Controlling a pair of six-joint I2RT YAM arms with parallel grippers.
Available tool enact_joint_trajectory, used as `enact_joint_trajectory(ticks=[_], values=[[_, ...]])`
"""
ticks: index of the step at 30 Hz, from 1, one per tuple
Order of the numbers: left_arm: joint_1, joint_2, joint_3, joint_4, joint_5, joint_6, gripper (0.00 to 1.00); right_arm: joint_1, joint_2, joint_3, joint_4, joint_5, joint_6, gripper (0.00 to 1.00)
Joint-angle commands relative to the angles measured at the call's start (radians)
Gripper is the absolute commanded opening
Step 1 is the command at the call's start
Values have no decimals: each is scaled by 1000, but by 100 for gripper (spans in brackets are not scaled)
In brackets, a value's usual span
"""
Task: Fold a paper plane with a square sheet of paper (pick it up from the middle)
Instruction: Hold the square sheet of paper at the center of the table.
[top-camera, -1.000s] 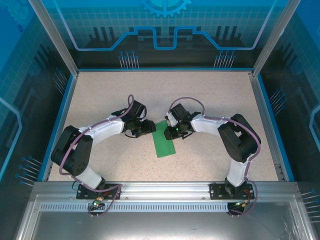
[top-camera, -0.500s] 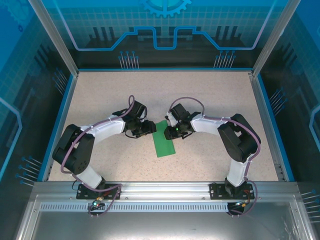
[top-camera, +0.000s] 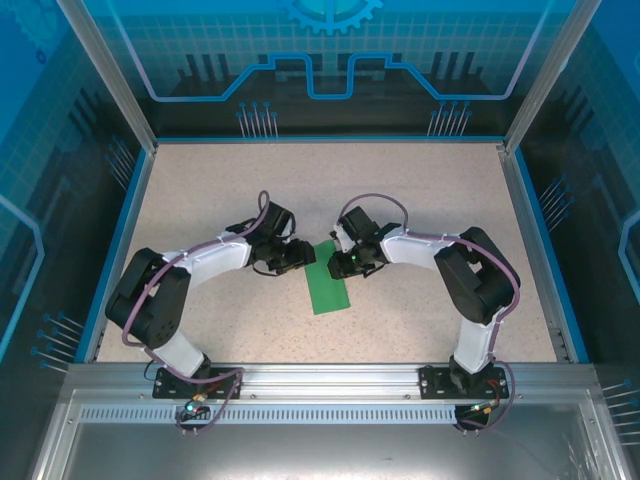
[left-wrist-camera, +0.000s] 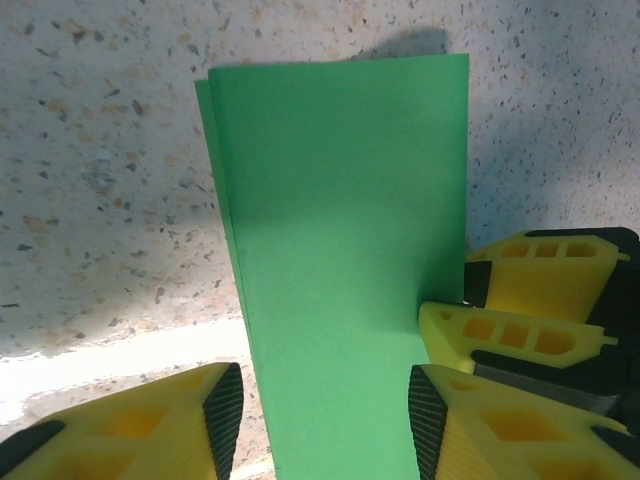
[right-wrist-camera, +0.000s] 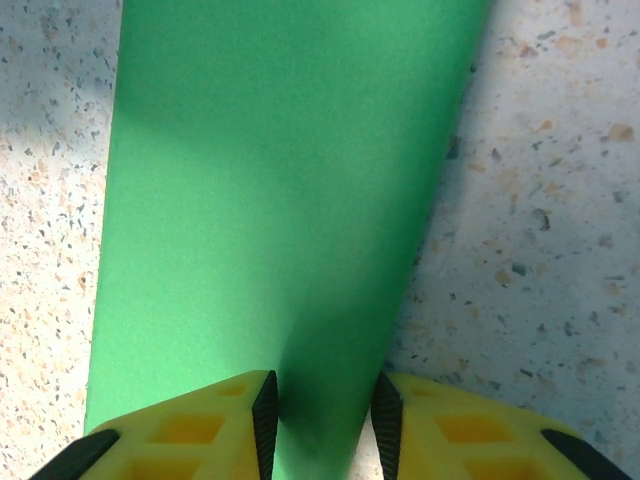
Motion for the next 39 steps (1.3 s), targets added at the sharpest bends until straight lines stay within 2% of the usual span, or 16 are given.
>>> enact_joint_trajectory(ticks=[1,6,10,13,15,30,39], values=[[-15,23,-23,34,37,-34,49,22,41,11,-20,8,-2,34],[-23,35,-48,79,62,-60,42,23,41,9,-28,15,-9,34],[-26,51,-59,111,81,-74,30,27,41,10,-28,17,-10,34],[-33,65,-57,114,81,-76,29,28,41,8,-27,18,-10,34],[-38,73,-59,115,81,-76,25,28,41,9,-26,18,-10,34],[-56,138,-55,86,61,-55,21,34,43,4,-25,22,-14,34],[-62,176,-49,25,5,-17,20,34,25,10,-35,30,-18,37]])
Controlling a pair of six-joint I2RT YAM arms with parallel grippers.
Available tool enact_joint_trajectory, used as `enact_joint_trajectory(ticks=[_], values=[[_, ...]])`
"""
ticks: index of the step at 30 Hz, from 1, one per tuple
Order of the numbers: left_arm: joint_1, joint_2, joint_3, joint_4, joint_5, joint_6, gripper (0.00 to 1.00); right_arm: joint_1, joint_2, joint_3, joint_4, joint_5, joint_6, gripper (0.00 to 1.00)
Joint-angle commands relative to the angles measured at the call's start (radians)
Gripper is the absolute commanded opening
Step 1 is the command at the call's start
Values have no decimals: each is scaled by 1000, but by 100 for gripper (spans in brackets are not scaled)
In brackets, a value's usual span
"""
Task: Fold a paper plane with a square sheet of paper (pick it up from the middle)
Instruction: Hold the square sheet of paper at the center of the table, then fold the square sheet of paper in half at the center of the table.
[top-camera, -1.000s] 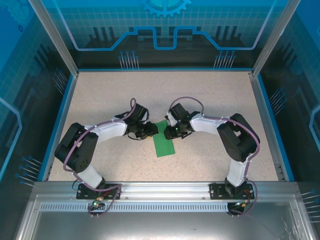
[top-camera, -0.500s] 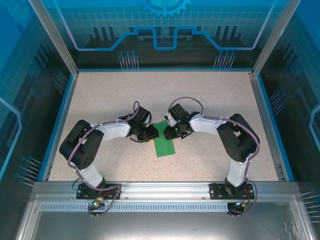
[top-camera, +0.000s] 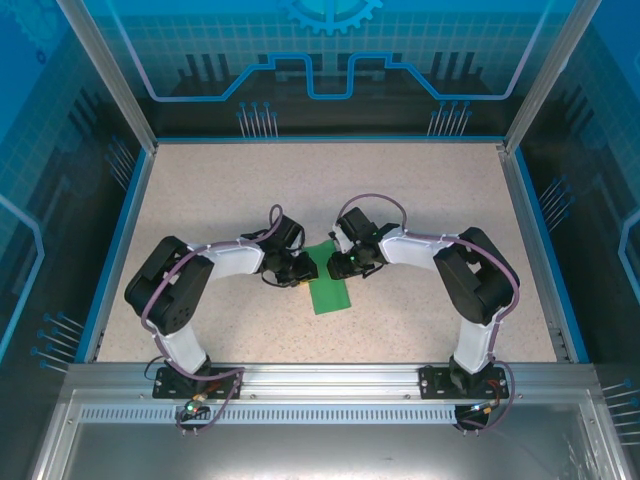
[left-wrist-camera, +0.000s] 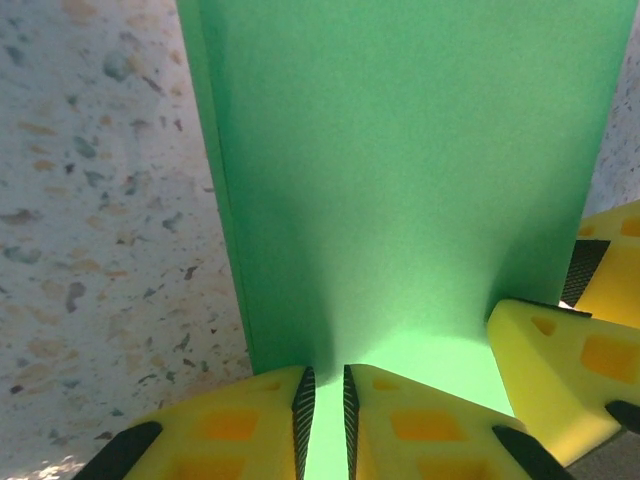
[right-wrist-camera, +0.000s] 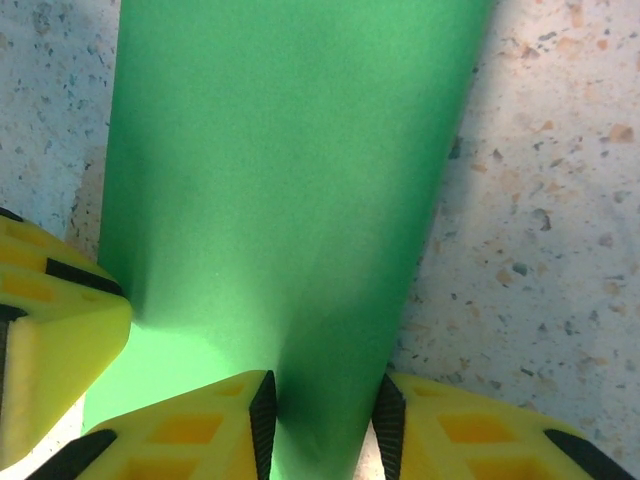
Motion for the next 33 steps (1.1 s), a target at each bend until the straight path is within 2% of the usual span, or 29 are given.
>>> enact_joint_trajectory(ticks=[1,8,13,16,20,25,33], values=[[-14,54,-5,-74,-53,39,20,22,19,8,-30,4,-15,38],[-13,77,0,-92,-81,57,20,19,-46,19,-66,22,-22,45],[-13,78,-4,-95,-89,59,20,10,-113,18,-111,59,-24,46],[-14,78,-2,-101,-93,65,20,-12,-167,-11,-105,23,4,46],[-14,80,2,-100,-93,65,20,-20,-216,-49,-23,-107,63,33],[-13,85,4,-95,-92,65,20,-7,-143,-58,80,-230,139,15],[-14,81,-1,-100,-97,71,20,-18,-39,-53,98,-222,127,8]])
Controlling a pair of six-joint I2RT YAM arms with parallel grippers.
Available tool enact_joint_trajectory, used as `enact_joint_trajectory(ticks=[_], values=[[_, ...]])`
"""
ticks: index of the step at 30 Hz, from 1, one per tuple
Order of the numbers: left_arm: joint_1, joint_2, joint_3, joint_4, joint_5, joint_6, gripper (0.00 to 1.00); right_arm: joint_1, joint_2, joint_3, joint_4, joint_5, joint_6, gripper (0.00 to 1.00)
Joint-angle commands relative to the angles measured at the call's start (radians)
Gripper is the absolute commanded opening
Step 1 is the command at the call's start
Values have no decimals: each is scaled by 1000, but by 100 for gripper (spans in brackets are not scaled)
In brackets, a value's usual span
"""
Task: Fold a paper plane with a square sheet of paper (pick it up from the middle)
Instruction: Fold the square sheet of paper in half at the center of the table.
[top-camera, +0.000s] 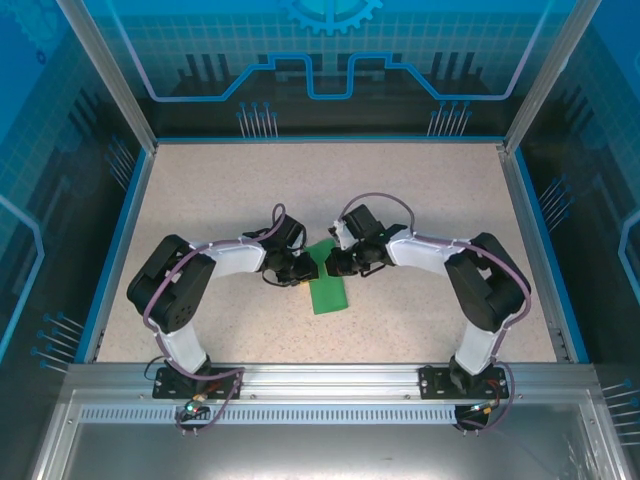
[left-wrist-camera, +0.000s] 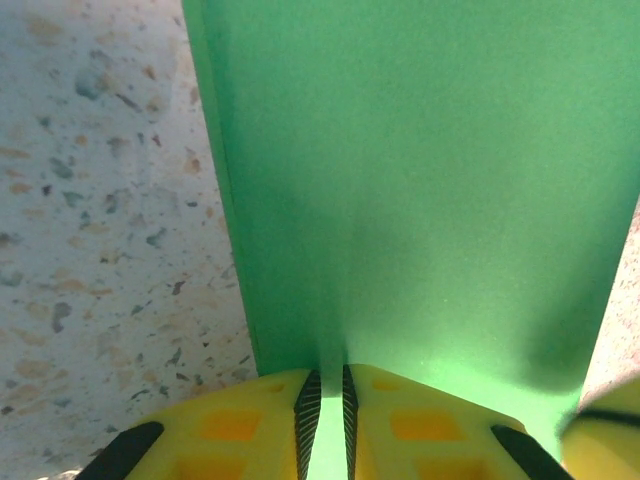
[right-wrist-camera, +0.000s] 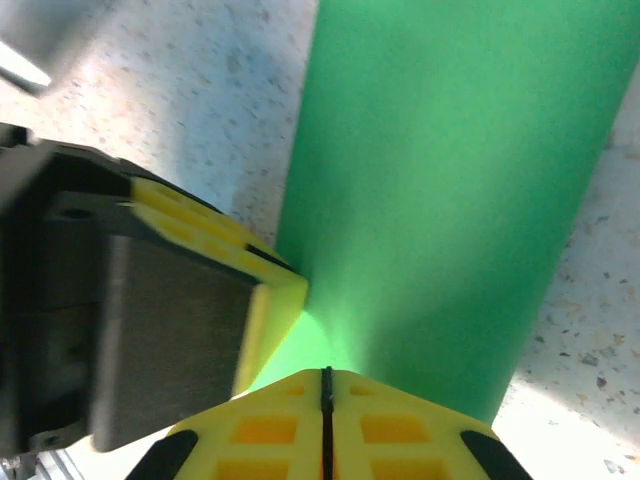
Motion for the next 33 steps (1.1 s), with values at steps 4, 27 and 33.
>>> enact_joint_trajectory(ticks=[4,27,33], values=[[-11,69,-20,-75,-82,30,20,-18,51,-11,24,-20,-20,8],[-11,97,-24,-81,-89,38,20,-87,95,-69,26,-28,-91,8],[-12,106,-11,-83,-85,39,20,-74,72,-24,106,-83,-32,8]])
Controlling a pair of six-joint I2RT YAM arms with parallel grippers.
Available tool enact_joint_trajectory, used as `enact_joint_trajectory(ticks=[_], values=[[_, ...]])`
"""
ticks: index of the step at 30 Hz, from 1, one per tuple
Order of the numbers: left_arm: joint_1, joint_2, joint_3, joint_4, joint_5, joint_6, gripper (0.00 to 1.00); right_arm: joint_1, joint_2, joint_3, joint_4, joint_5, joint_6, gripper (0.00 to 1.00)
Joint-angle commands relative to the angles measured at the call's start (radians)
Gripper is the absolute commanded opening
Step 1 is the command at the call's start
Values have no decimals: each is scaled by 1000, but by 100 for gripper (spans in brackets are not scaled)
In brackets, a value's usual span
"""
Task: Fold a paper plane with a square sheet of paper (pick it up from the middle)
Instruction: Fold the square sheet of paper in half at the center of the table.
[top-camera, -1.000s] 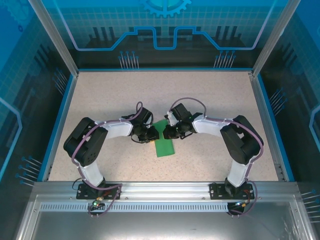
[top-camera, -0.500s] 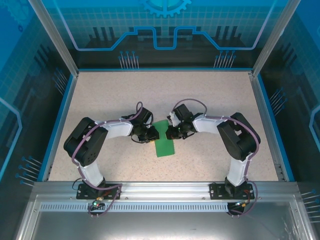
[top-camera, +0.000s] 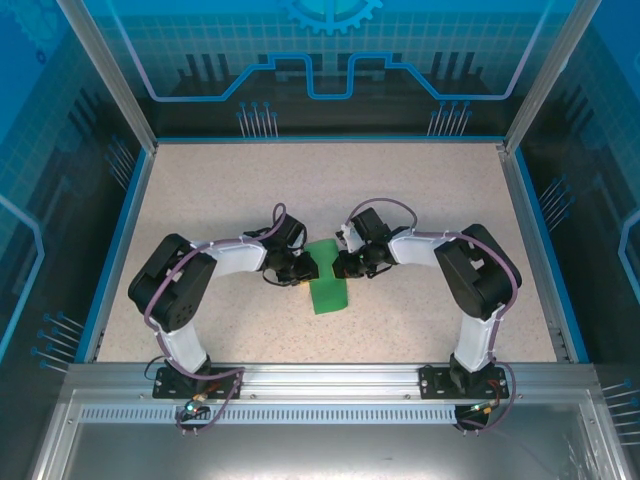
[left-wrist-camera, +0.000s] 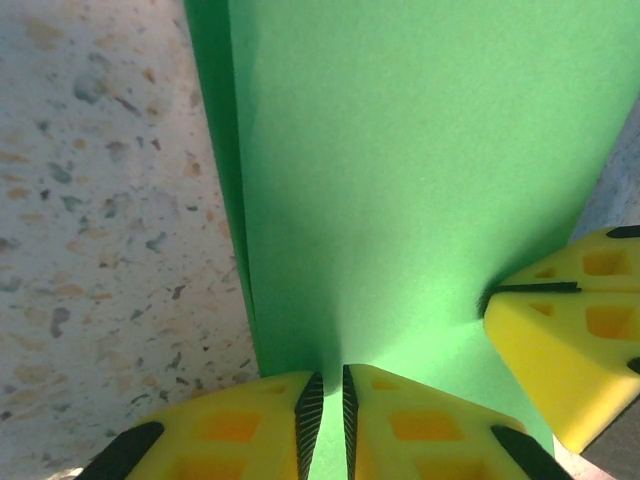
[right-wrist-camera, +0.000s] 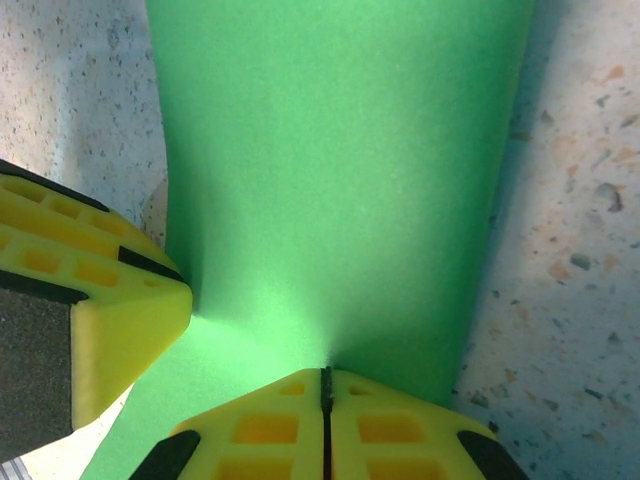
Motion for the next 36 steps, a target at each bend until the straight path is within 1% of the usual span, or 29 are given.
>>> enact_joint_trajectory(ticks=[1,8,11,15,22,27,36], values=[[-11,93,-21,-72,-84,38,20,1,6,32,28,-12,24,8],[-12,97,-9,-94,-89,62,20,1,101,102,0,9,11,7],[-12,97,-14,-94,-93,63,20,-7,117,102,-17,35,-8,7],[-12,104,-15,-95,-95,66,20,-33,125,96,-6,31,-15,7],[-11,107,-11,-111,-107,76,20,-49,81,105,-30,36,-34,7],[-12,111,-6,-113,-108,78,20,-62,90,117,-45,24,-45,7],[-12,111,4,-119,-108,78,20,-54,-13,134,-59,-16,-32,7]])
